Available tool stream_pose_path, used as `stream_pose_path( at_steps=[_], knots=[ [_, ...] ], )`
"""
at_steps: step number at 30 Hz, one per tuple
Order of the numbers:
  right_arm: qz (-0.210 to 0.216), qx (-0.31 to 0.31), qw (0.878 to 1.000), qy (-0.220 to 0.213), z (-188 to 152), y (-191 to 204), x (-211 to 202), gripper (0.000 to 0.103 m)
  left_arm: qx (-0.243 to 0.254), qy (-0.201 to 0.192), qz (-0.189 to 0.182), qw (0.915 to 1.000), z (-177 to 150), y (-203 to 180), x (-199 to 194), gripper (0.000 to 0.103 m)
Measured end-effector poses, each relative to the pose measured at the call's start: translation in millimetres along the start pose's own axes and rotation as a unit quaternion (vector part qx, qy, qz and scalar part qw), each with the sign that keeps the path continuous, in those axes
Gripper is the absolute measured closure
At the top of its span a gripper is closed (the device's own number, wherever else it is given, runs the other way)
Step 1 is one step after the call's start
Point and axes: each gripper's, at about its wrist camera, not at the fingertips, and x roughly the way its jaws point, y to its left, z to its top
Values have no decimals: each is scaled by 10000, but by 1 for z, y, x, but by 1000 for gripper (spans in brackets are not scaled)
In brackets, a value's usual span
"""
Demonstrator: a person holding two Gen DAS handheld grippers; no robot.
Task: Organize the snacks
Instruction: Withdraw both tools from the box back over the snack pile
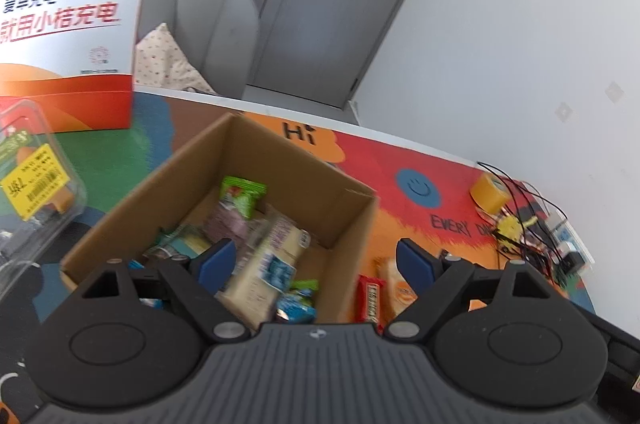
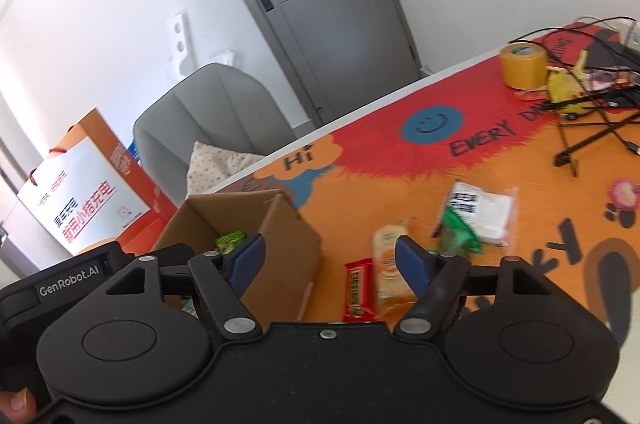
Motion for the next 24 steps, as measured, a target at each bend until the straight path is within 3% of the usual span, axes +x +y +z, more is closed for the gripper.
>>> stream_pose_path(
  at_steps=[11, 24],
  knots=[
    [-285, 249, 9991, -183, 1, -43, -23, 21, 283, 90, -279, 9992, -15, -36, 6, 17],
    [-444, 609, 9969, -233, 1, -93, -29, 22, 535, 268, -501, 9970, -33, -75, 25, 17]
  ],
)
